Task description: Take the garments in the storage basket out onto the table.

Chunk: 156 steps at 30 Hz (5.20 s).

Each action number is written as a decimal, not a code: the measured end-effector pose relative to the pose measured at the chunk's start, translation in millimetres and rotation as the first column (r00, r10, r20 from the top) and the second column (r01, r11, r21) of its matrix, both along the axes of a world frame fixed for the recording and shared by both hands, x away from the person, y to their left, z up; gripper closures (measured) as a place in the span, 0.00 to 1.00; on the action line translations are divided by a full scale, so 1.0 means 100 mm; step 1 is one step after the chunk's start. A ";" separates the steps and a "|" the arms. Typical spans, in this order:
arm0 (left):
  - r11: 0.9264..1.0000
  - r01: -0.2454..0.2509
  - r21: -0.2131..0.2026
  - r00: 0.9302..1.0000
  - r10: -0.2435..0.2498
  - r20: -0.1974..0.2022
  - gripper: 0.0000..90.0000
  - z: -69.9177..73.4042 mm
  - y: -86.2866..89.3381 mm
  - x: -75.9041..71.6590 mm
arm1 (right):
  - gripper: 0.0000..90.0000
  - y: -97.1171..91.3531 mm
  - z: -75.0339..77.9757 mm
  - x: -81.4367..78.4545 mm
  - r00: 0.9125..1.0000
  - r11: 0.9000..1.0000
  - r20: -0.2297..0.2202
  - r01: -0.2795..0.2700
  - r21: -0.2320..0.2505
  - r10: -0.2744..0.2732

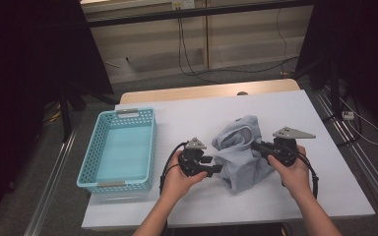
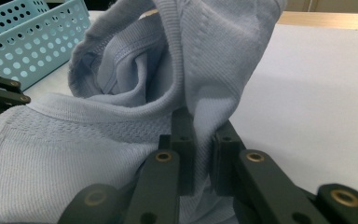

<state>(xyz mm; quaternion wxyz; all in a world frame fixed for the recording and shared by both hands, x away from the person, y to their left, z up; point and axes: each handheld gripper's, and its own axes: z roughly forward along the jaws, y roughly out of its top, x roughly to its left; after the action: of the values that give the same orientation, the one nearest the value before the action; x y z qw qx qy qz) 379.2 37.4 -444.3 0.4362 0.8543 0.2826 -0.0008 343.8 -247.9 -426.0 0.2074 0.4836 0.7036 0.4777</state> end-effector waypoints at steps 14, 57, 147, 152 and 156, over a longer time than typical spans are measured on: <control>1.000 0.004 -0.028 0.998 -0.005 -0.057 0.92 0.00 -0.07 0.01 | 0.93 -0.10 -0.10 -0.15 1.000 0.999 0.020 0.012 0.044 -0.013; 0.996 -0.082 -0.028 0.993 0.084 0.085 0.79 0.75 0.34 0.28 | 0.94 -0.03 0.01 -0.14 1.000 0.995 0.001 -0.017 0.095 0.017; 0.994 -0.086 -0.073 0.995 0.089 0.040 0.95 0.49 0.20 0.17 | 0.70 -0.09 -0.32 -0.37 0.999 0.995 -0.034 -0.023 -0.092 0.020; 0.993 -0.089 -0.072 0.995 0.092 0.042 0.95 0.53 0.20 0.17 | 0.50 -0.12 -0.27 -0.39 1.000 0.992 -0.026 -0.015 -0.123 0.012; 0.994 -0.086 -0.071 0.995 0.089 0.040 0.95 0.56 0.19 0.17 | 0.37 -0.15 -0.26 -0.41 1.000 0.992 -0.023 0.006 -0.125 -0.009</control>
<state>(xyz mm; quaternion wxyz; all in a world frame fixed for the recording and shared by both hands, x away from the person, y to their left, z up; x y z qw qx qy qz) 396.4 56.2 -388.5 0.4711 0.8253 0.3100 0.0266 303.2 -263.3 -452.0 0.2309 0.4779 0.7325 0.4263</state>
